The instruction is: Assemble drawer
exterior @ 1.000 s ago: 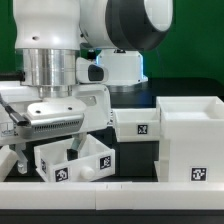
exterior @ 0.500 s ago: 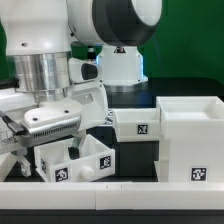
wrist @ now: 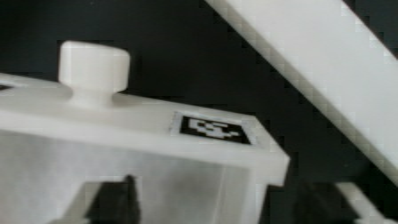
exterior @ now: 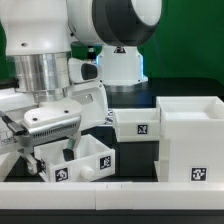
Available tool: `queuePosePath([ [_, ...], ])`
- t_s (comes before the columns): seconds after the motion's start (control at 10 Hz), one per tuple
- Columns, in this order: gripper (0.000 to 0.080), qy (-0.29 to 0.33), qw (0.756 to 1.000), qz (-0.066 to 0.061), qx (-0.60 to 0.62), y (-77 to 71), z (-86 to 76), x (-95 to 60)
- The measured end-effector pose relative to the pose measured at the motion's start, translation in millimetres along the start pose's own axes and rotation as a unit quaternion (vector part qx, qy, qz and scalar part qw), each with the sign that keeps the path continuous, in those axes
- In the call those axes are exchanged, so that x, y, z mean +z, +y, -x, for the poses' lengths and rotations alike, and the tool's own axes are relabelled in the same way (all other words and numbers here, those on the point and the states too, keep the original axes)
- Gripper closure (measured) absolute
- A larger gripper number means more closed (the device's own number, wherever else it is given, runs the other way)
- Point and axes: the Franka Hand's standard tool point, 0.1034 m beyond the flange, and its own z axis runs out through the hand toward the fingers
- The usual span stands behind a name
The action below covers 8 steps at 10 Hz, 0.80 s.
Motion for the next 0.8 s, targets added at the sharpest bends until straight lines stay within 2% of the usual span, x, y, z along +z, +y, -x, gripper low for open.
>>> queuePosePath([
  [0.1, 0.0484, 0.0, 1.0, 0.0, 0.0, 0.0, 0.0, 0.0],
  [0.2, 0.0666, 0.0, 1.0, 0.0, 0.0, 0.0, 0.0, 0.0],
  [0.3, 0.0666, 0.0, 1.0, 0.0, 0.0, 0.0, 0.0, 0.0],
  [0.4, 0.0765, 0.0, 1.0, 0.0, 0.0, 0.0, -0.1, 0.0],
  [0.8, 0.0765, 0.0, 0.998, -0.001, 0.062, -2.9, -8.3, -0.8],
])
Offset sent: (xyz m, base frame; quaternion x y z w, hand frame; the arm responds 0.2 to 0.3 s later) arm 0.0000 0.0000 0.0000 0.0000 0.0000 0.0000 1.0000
